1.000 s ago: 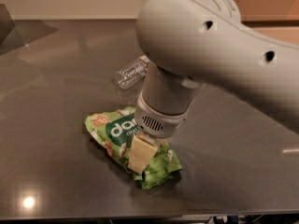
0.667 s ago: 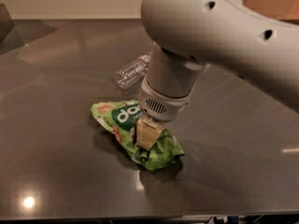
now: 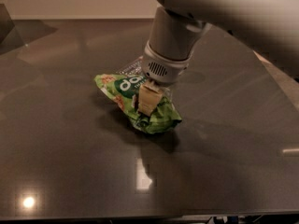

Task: Move green rice chip bag near water bottle

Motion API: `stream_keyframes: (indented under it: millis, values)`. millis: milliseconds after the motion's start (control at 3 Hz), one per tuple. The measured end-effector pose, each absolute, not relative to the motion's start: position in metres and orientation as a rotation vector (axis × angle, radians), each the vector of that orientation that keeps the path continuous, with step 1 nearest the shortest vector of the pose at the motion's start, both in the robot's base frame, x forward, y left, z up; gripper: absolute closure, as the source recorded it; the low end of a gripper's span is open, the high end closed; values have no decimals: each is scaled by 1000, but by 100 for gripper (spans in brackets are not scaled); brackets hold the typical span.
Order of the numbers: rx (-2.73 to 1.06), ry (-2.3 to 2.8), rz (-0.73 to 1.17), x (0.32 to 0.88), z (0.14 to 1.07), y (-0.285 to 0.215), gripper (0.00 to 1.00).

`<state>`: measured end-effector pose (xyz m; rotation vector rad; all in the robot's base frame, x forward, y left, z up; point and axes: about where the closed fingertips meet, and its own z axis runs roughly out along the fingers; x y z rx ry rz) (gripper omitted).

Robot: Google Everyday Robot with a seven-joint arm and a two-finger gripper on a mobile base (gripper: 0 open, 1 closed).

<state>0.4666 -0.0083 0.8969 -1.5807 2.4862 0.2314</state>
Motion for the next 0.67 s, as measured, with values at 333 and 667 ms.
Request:
stream_keyframes:
  millis: [333,667]
  values:
    - [-1629,2469,203,487,891,-6,83]
    - [-1659,2475,182,497,882,-9,60]
